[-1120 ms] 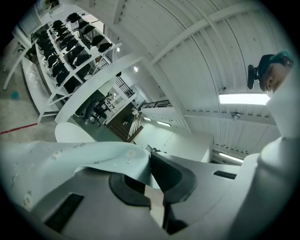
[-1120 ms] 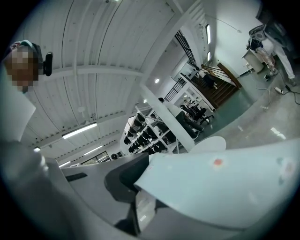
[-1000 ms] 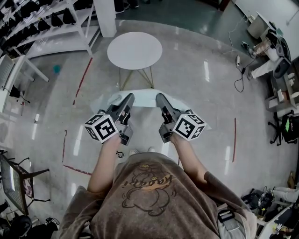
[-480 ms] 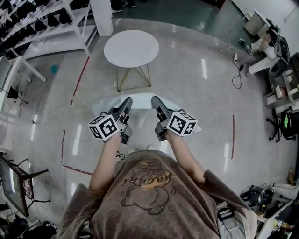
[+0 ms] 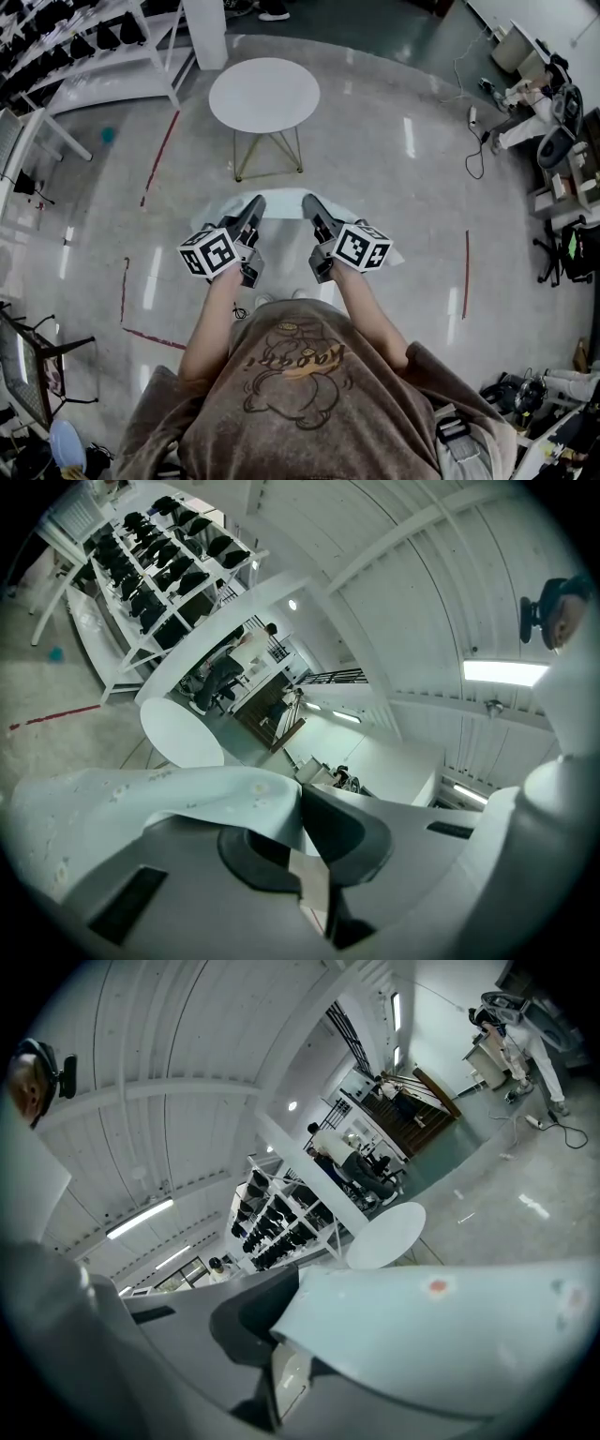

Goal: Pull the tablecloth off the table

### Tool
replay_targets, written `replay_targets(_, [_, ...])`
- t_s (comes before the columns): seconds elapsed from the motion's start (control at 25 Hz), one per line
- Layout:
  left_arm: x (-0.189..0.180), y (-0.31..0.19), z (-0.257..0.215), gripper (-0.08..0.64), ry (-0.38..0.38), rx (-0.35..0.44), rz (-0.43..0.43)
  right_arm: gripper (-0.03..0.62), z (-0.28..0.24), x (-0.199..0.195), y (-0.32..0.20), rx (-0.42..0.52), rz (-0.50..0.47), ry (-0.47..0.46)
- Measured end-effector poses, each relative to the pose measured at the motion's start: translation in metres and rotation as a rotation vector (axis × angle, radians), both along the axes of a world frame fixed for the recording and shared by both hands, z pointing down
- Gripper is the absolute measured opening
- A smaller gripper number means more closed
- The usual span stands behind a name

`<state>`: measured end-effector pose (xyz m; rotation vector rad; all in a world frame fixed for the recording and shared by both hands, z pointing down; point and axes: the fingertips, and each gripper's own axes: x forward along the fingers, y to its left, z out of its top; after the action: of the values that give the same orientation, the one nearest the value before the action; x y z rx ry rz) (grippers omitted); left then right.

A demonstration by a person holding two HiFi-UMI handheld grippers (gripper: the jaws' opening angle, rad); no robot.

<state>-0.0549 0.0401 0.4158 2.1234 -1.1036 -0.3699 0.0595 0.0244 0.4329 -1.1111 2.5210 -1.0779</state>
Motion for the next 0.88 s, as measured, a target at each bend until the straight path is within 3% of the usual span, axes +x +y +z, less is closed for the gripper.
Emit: replay_targets(0.88, [0.0016,-0.0017,-0.0036,0.023,0.015,-0.014,-0.002,0.026,-0.0057,0.0017,-0.0031,-0.025,-0.005,-0.037])
